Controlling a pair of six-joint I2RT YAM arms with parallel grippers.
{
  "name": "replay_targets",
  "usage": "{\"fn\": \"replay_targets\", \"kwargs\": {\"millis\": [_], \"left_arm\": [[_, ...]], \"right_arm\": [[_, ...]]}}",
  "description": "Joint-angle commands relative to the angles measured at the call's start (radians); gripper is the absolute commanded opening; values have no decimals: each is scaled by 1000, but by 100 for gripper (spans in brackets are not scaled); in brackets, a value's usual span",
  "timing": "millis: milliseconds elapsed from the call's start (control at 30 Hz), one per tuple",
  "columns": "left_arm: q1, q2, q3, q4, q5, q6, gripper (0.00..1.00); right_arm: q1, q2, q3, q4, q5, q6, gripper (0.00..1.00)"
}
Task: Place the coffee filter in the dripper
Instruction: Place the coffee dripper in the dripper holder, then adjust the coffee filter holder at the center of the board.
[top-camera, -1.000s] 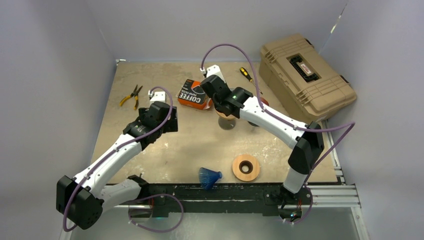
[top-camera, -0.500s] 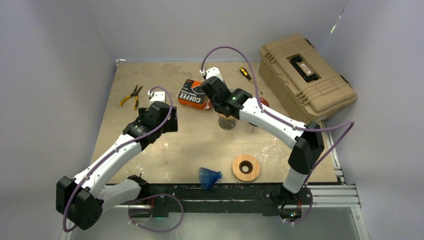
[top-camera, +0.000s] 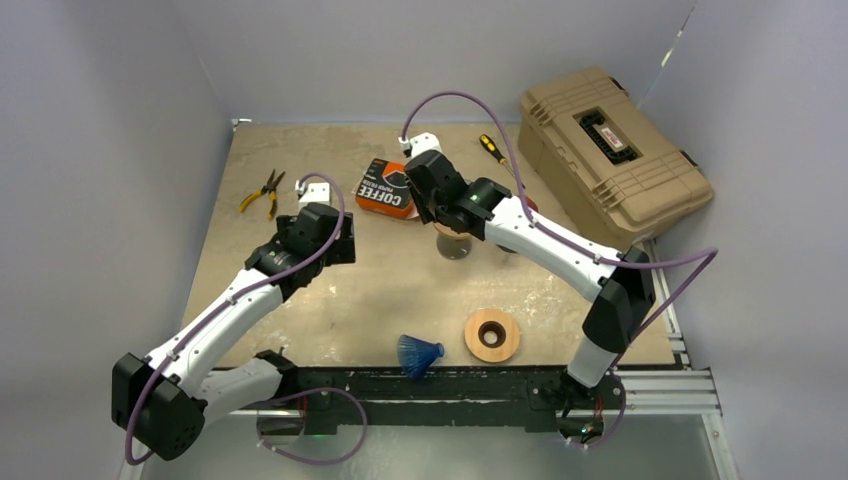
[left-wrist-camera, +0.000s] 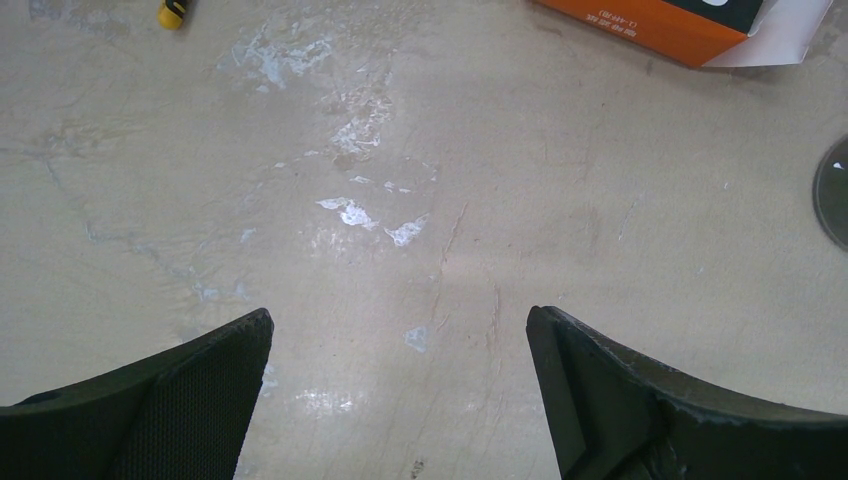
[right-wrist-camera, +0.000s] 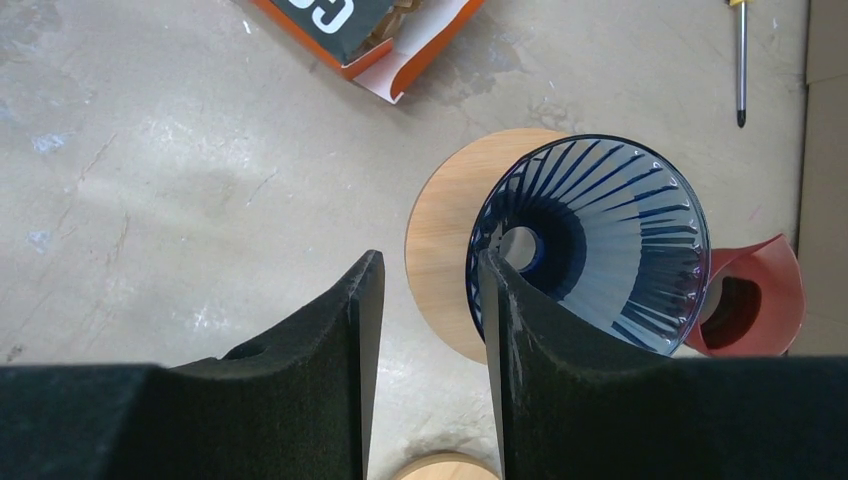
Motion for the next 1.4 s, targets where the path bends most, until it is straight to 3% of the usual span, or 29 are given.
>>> {"fn": "replay_targets", "kwargs": {"millis": [0, 467, 800, 1133, 1367], "left_arm": [[3, -25, 33, 12, -15, -5, 99], [3, -28, 27, 28, 22, 5, 99], [3, 12, 19, 67, 80, -26, 99], [3, 201, 31, 227, 197, -107, 99], [7, 400, 130, 353, 240, -133, 98]], "right_arm": [[7, -47, 1, 21, -19, 29, 43], [-1, -185, -46, 63, -132, 58, 49], [-148, -336, -162, 190, -464, 95, 54], [-224, -431, -208, 245, -610, 121, 62], [-241, -449, -225, 258, -660, 130, 66]]}}
